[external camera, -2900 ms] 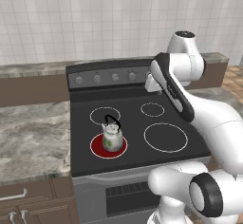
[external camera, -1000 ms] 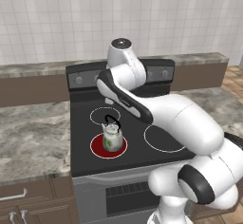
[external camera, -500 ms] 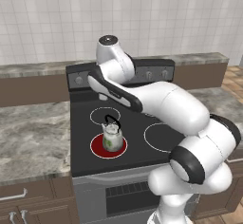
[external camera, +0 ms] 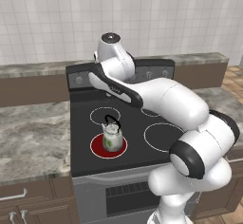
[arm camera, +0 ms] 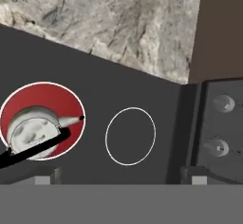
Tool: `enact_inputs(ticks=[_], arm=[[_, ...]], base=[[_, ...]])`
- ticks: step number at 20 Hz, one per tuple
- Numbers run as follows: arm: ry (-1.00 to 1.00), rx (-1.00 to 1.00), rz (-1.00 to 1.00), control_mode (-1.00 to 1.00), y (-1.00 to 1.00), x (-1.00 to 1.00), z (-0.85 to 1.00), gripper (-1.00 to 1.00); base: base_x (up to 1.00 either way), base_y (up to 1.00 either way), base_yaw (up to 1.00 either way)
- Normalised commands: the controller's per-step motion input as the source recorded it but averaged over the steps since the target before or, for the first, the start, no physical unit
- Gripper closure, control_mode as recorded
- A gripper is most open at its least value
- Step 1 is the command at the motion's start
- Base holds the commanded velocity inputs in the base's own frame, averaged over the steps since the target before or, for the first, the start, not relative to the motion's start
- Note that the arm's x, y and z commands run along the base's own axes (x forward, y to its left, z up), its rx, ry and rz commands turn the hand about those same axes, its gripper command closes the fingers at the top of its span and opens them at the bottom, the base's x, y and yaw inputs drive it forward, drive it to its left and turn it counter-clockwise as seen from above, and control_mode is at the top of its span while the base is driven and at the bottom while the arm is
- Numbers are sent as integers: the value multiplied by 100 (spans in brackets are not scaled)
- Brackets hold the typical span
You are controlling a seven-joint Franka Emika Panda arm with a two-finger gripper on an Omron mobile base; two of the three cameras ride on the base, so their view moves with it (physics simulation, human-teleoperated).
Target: Lower the heat of the kettle.
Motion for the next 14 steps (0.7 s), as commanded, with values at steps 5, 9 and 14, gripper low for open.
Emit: enact_inputs(ticks=[5,9,14], arm=[[-24,-23,31,-100,0,-1,-18,-100],[-24,-23,19,-100,0,0,-11,-100],[-17,-20,17,-100,0,12,-6,-100]], base=[[0,0,0],[0,0,0],[0,0,0]])
